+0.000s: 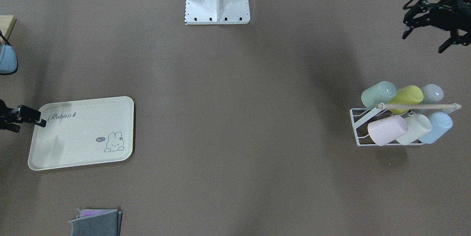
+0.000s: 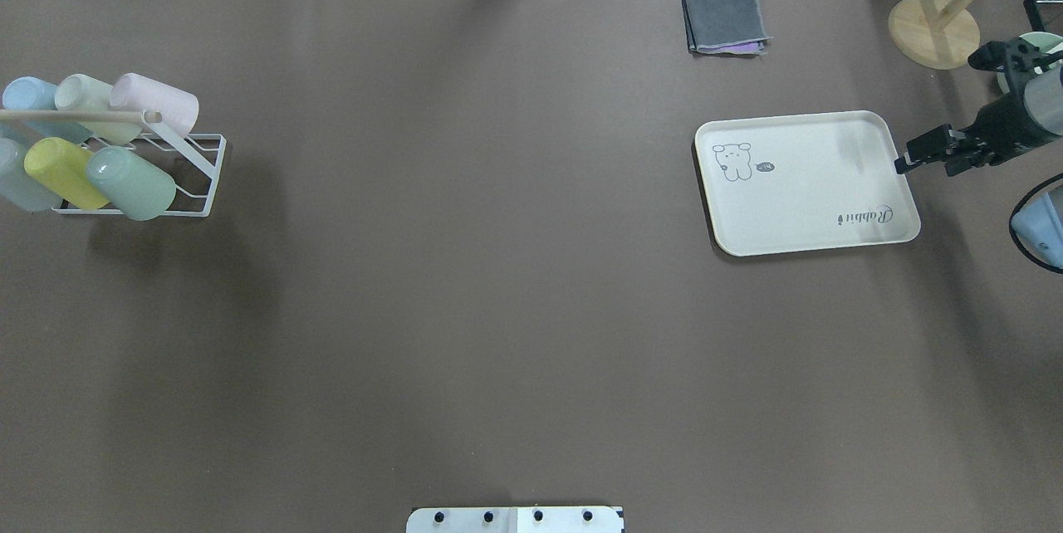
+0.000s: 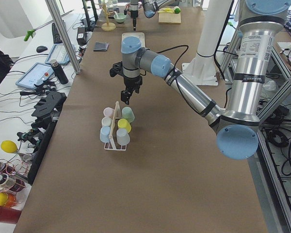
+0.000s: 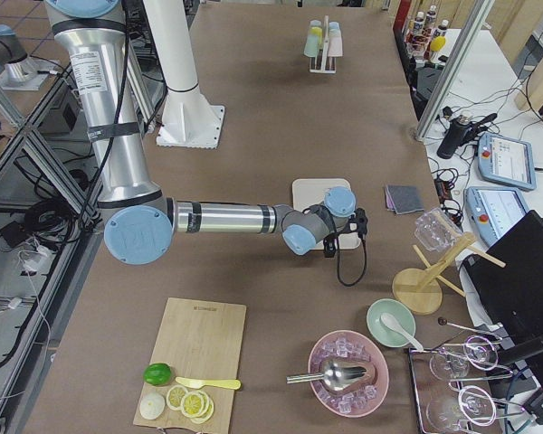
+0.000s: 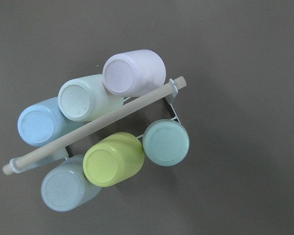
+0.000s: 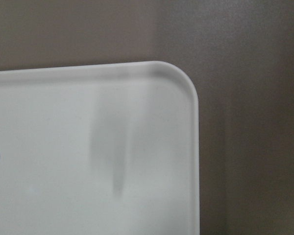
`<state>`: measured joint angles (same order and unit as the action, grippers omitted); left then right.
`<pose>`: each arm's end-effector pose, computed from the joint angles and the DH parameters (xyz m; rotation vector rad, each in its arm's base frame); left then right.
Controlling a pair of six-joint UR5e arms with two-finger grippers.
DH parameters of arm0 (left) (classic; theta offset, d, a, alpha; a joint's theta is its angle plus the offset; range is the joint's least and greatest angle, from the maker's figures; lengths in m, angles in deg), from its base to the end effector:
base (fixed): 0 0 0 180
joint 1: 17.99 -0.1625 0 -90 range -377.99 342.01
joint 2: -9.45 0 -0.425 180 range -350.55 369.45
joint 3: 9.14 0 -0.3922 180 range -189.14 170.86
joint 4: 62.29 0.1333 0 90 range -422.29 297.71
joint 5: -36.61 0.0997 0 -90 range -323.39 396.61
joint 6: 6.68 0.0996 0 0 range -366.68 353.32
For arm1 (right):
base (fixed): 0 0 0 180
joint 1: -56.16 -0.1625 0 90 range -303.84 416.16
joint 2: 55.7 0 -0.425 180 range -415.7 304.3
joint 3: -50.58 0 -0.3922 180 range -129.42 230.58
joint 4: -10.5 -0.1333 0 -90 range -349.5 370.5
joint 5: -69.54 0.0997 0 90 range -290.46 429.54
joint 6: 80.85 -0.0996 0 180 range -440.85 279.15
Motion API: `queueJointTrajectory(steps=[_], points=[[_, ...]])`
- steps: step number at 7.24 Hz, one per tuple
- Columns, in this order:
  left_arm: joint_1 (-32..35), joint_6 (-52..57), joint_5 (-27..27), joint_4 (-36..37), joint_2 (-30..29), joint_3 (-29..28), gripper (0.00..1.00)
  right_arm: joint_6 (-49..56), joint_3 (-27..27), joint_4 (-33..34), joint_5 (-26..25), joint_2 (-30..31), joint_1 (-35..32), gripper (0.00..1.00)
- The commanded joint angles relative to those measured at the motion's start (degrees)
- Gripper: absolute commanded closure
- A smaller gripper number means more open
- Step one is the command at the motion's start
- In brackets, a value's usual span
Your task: Pick up and place green cup on tray
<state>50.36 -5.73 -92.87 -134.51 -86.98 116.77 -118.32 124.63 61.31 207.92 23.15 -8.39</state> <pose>0.1047 -0.4535 0.3491 0.2861 0.7495 0.5209 -0.2015 -0.5604 0.6106 0.0536 -0.9894 -0.0609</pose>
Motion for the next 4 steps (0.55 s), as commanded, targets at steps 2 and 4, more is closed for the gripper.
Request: queueJointTrajectory(steps=[2,4], points=[[-8.5,0.2,9.5,0.1,0.2,3.4,0.02,2.4,-2.2,0.1,-1.4,-0.7,0.4,0.08],[-17.2,0.2,19.7,0.1,0.2,5.9,0.02,2.5,-2.3,0.1,-1.4,-1.2,0.3,0.41]])
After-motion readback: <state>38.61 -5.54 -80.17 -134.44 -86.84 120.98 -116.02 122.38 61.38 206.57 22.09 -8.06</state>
